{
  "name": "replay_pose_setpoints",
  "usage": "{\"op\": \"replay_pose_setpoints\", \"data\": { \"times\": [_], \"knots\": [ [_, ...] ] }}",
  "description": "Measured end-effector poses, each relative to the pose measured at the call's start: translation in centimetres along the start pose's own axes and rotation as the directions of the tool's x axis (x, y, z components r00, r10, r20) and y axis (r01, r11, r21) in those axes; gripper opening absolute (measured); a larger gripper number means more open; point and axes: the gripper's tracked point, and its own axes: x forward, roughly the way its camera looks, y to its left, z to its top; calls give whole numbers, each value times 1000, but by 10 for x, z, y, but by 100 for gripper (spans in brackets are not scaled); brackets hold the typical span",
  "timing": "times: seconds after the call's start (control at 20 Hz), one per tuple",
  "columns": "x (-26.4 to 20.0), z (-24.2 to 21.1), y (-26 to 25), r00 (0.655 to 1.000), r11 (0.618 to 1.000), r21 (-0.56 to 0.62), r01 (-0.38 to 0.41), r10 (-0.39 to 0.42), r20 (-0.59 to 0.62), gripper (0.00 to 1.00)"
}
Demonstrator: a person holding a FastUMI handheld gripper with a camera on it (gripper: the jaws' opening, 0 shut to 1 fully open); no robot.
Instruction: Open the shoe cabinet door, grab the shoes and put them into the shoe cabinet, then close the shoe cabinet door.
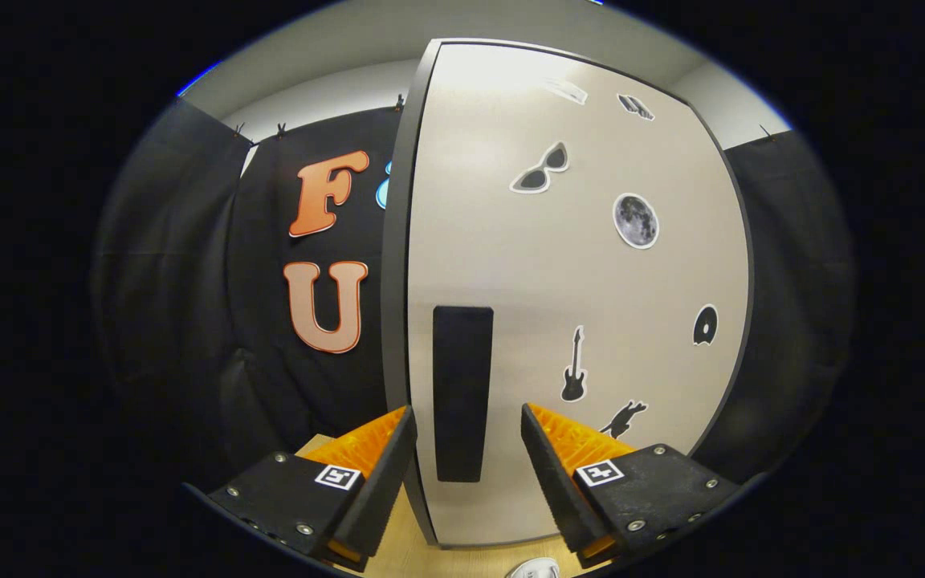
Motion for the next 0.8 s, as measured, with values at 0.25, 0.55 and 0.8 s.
{"op": "replay_pose_setpoints", "data": {
  "times": [0.25, 0.55, 0.8],
  "knots": [
    [5, 4, 5, 1000, 1000, 20, -12, 12, 1, 49],
    [-6, 4, 2, 1000, 999, 33, -7, 7, 1, 36],
    [-36, 3, -9, 1000, 1000, 20, 5, -5, 2, 34]
  ]
}}
